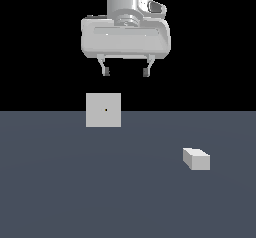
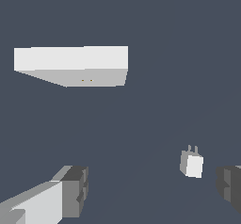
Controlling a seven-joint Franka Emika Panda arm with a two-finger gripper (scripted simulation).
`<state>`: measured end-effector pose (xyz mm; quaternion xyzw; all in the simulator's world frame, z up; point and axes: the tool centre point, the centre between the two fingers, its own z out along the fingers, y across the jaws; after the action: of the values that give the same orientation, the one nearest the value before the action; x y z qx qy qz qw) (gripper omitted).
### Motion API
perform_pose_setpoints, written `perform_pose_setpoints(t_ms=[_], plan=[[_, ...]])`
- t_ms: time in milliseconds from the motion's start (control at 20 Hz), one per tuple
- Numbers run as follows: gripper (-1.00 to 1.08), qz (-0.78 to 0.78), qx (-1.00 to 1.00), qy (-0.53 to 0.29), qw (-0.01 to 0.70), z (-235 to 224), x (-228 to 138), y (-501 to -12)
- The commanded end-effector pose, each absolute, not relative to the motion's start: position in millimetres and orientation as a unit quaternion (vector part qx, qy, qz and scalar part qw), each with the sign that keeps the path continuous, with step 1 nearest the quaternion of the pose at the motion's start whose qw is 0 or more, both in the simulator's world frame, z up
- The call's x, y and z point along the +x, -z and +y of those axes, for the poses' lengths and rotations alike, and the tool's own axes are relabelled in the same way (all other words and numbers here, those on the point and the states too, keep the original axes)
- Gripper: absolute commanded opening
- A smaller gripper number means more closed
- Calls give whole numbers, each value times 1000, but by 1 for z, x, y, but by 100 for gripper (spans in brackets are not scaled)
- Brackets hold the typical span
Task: Plug the charger into the wall socket.
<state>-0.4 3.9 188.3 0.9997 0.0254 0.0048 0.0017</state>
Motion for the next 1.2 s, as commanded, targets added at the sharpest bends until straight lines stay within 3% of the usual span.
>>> perform_pose_setpoints(t_ms=[0,1150], plan=[[100,25,1000,-5,2,4,0,-188],[100,2,997,-73,5,-45,-31,-145]])
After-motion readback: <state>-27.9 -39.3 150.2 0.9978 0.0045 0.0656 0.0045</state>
